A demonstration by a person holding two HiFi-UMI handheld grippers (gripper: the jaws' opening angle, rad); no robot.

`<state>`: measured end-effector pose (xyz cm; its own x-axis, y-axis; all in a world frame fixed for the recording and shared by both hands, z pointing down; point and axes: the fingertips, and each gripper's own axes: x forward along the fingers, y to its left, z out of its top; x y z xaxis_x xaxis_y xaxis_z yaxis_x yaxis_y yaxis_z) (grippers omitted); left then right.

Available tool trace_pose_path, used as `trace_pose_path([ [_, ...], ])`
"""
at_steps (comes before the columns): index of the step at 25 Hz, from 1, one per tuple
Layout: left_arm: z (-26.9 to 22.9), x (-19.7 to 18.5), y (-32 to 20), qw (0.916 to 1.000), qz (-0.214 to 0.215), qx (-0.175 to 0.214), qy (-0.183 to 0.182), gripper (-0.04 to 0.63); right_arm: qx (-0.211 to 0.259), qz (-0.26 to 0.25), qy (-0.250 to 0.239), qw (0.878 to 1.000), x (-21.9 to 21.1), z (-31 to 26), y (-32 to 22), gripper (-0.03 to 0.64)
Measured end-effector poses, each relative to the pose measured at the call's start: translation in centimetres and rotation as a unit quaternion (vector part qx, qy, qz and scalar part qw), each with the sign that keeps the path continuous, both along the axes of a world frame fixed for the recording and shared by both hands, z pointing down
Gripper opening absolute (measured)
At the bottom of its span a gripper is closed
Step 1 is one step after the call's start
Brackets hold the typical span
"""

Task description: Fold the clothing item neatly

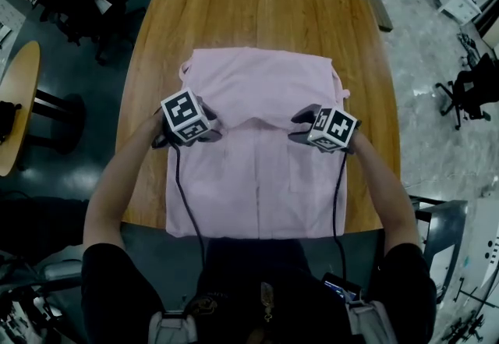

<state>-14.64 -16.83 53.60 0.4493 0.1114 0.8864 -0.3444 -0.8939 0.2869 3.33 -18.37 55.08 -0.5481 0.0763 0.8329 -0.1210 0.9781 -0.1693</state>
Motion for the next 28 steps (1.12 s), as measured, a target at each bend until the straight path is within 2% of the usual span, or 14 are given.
trace_pose_path([
  [3,-1.2,-0.7,-0.8,0.9996,-0.014,0.022,0.009,0.247,-0.001,0.004,-0.015,1.000,0.4,-1.2,0.2,0.184],
  [6,-3.4,-1.4,-4.5,0.9941,-0.059,0.088,0.023,0.245,0.021,0.042,-0.040,0.998,1.3,-3.3,-2.1,0.184],
  [9,-5.5,-2.9,-9.7,0.9807,-0.117,0.154,0.028,0.245,0.061,0.106,-0.064,0.990,2.9,-5.5,-6.9,0.184],
  [11,-6.3,-4.1,-13.5,0.9699,-0.154,0.186,0.029,0.245,0.080,0.165,-0.081,0.980,4.4,-6.6,-11.0,0.184],
  [13,-6.3,-5.4,-17.1,0.9602,-0.190,0.202,0.030,0.245,0.087,0.227,-0.096,0.965,6.0,-7.0,-15.0,0.184],
  [19,-2.6,-8.8,-23.8,0.9465,-0.258,0.193,0.015,0.245,0.087,0.364,-0.098,0.922,9.9,-4.2,-23.3,0.186],
  [22,-0.3,-9.6,-25.8,0.9371,-0.295,0.185,0.018,0.247,0.077,0.439,-0.101,0.890,11.9,-1.8,-25.8,0.206],
  [24,1.4,-9.9,-26.1,0.9349,-0.314,0.163,0.027,0.281,0.059,0.482,-0.103,0.868,12.8,-0.1,-26.7,0.236],
  [25,2.1,-10.1,-26.2,0.9348,-0.321,0.149,0.032,0.296,0.046,0.493,-0.102,0.863,13.0,0.6,-26.8,0.238],
  [26,2.6,-10.1,-26.2,0.9351,-0.325,0.135,0.039,0.304,0.028,0.496,-0.099,0.862,12.8,1.3,-26.7,0.238],
  [28,3.4,-10.1,-26.1,0.9380,-0.327,0.103,0.053,0.302,-0.004,0.480,-0.082,0.873,12.1,2.5,-25.9,0.236],
])
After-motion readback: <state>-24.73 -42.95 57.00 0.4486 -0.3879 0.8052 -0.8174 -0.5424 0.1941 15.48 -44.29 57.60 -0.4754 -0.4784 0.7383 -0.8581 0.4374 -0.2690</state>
